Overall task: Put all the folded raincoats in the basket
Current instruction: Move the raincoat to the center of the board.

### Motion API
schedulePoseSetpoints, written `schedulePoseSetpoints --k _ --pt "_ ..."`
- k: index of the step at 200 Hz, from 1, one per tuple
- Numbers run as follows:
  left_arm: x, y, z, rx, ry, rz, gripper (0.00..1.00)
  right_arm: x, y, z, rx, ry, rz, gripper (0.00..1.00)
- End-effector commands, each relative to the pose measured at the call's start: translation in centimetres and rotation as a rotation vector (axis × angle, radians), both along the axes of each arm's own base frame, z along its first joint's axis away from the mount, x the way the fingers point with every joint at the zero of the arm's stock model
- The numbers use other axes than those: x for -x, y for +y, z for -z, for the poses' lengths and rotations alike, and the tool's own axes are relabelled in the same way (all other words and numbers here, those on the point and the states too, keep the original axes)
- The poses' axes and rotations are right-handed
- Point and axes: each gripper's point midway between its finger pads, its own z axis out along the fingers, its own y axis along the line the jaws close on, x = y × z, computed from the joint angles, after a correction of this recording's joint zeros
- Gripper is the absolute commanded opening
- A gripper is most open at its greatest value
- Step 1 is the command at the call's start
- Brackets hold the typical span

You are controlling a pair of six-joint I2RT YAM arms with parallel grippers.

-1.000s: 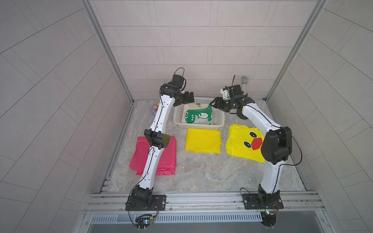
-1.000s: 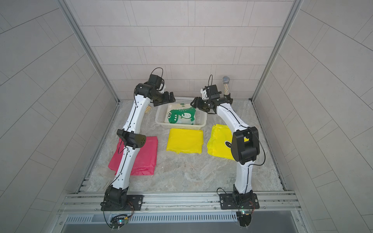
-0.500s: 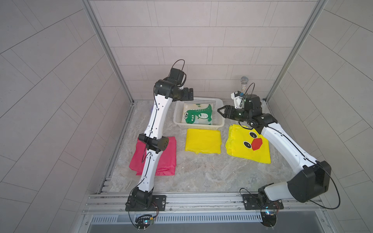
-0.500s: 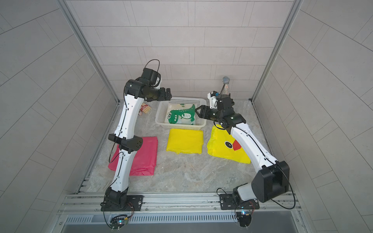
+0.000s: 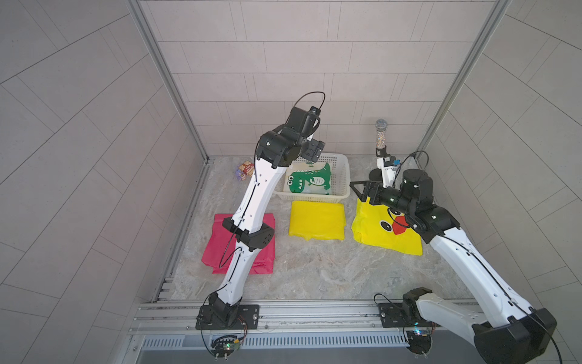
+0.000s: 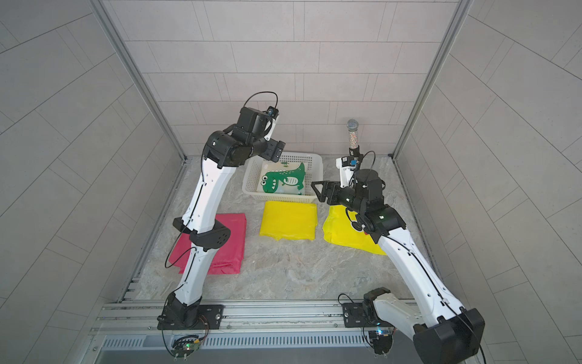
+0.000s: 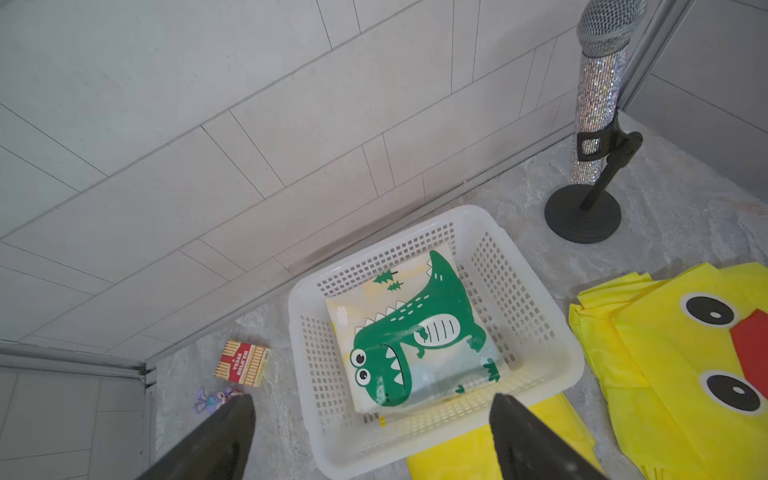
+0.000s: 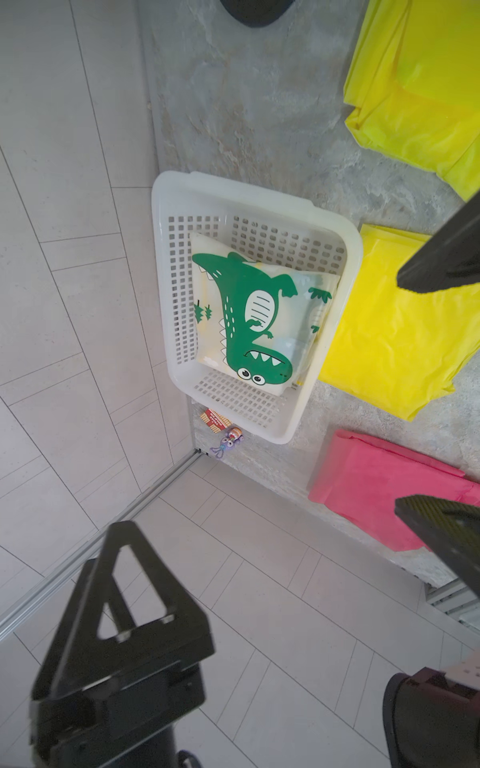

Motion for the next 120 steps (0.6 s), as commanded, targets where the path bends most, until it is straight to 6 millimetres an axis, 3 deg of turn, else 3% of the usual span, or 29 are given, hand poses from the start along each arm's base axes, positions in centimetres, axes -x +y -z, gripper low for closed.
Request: schedulePoseSetpoints --k 1,29,51,70,77,94,120 --pt "-1.4 2.8 -6.4 0.069 -0.213 -0.055 0.96 1.3 -0.1 -1.3 0.012 -0.076 -0.02 0.85" --pt "-4.6 6.4 -7.7 0.097 -0.289 -0.146 0.96 2.8 -0.6 -2.2 0.048 -0.124 -0.03 0.9" --pt "-4.5 7.6 -12.1 0.188 -0.415 -0.119 0.94 3.7 -1.2 -2.4 0.104 -0.143 -0.03 0.99" --pt "-1.8 6.0 -16.6 0.238 -0.525 0.039 0.94 3.7 -1.7 -2.5 0.142 -0.168 -0.008 1.0" --pt "-0.8 5.8 -17.6 0.246 -0.545 0.079 1.0 3.6 -1.9 -2.6 0.149 -0.179 0.003 1.0" --pt "2.2 6.1 -19.8 0.262 -0.573 0.137 1.0 3.4 -1.9 -3.1 0.148 -0.198 0.006 1.0" --pt "10.4 8.2 -24.3 0.284 -0.637 0.23 1.0 3.7 -1.4 -3.4 0.133 -0.223 -0.019 1.0"
